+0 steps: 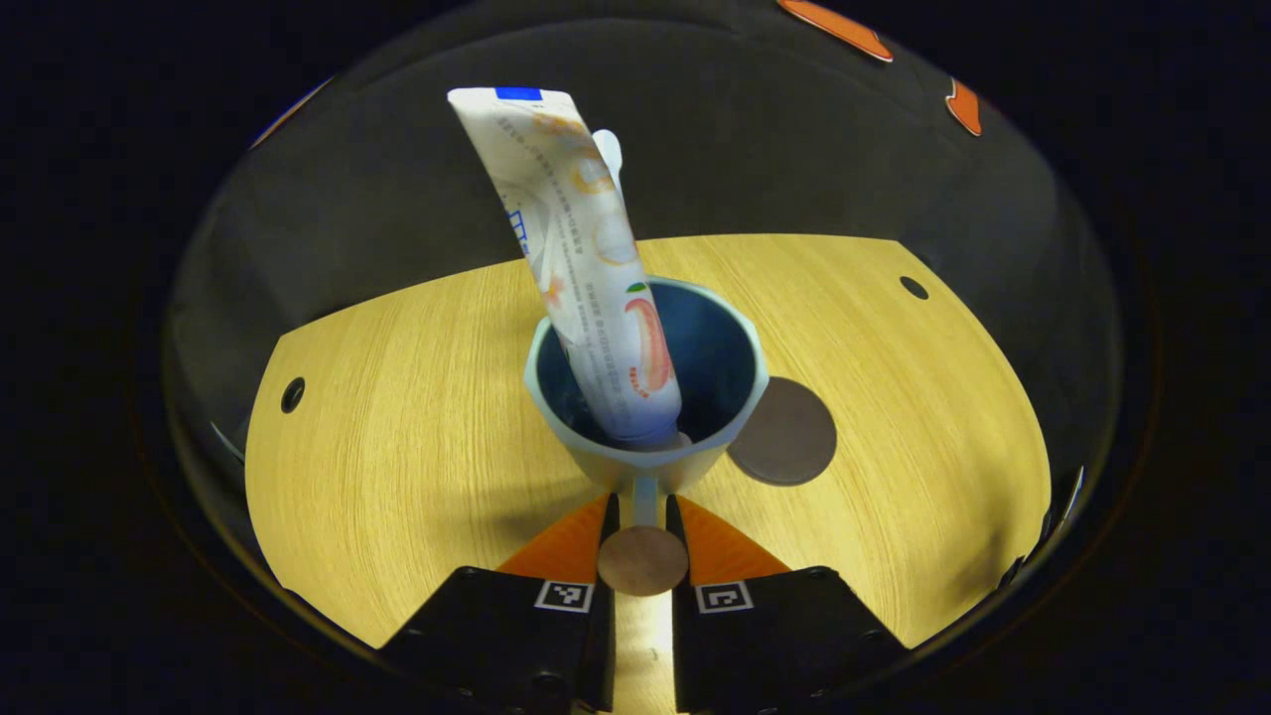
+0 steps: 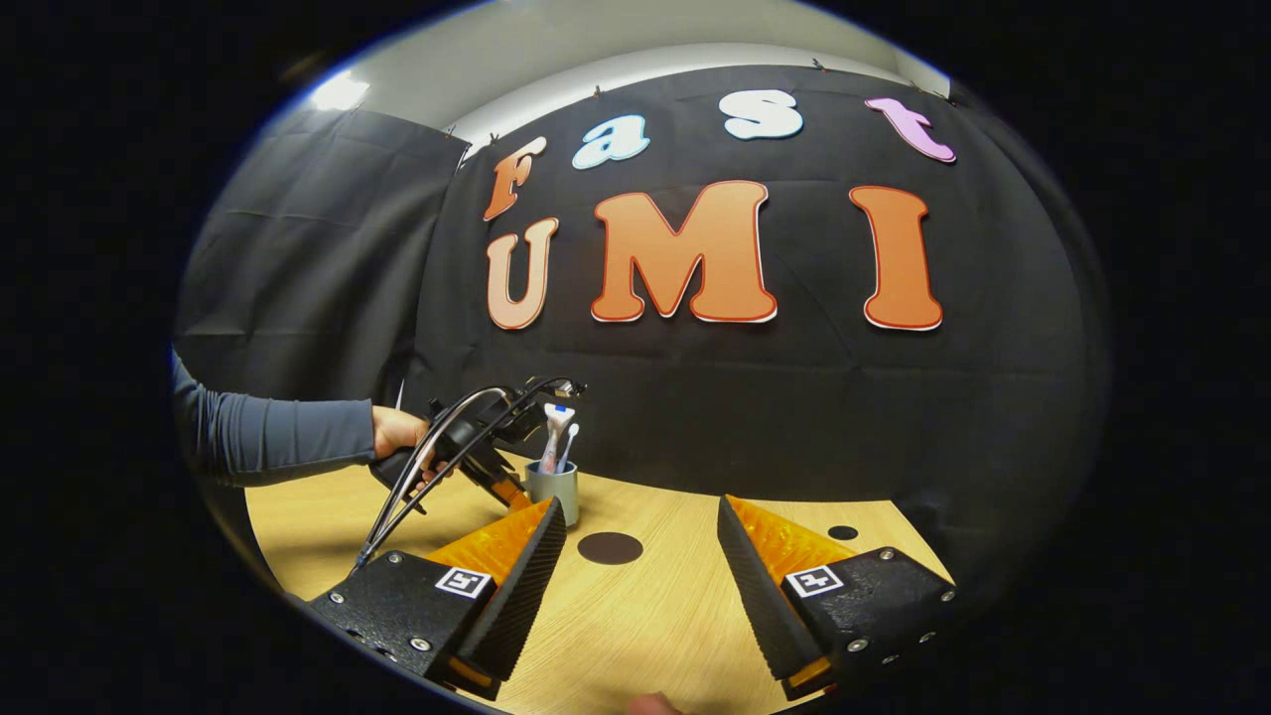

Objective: Put the toothbrush and toothpaste on the desktop into the cup, then pick up the cup and place it on the coaster on the desktop.

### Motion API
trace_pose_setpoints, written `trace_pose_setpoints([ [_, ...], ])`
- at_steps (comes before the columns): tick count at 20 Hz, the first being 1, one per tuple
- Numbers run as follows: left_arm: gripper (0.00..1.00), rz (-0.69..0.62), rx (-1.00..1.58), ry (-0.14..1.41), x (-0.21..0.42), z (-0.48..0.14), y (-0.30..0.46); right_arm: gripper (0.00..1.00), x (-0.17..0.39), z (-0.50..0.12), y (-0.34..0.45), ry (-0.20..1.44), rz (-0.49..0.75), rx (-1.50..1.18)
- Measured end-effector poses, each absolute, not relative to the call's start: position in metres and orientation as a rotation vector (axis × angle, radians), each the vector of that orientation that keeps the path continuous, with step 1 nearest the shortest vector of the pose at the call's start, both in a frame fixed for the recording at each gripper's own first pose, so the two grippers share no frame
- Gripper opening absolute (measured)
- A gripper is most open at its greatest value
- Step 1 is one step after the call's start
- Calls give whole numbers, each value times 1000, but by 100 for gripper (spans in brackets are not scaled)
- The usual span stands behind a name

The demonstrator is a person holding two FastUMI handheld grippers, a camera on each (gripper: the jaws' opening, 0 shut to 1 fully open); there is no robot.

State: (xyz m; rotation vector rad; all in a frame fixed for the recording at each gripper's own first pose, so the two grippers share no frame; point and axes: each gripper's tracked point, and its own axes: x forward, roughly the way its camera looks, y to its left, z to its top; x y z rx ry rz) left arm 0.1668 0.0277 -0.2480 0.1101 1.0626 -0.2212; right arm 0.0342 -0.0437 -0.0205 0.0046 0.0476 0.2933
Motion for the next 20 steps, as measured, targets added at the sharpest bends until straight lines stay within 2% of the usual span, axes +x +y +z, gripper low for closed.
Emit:
trace_pose_setpoints([
  [3, 23, -237, 134, 1001, 187, -243, 22, 92, 18, -30, -58, 52, 282, 2],
  [4, 19, -233, 155, 989, 192, -240, 22, 94, 19, -30, -59, 57, 277, 9],
  [13, 19, -199, 130, 1074, 174, -261, 22, 92, 23, -49, -52, 111, 275, 6],
  [20, 19, -235, 150, 1116, 171, -270, 22, 92, 28, -59, -45, 132, 290, -1],
])
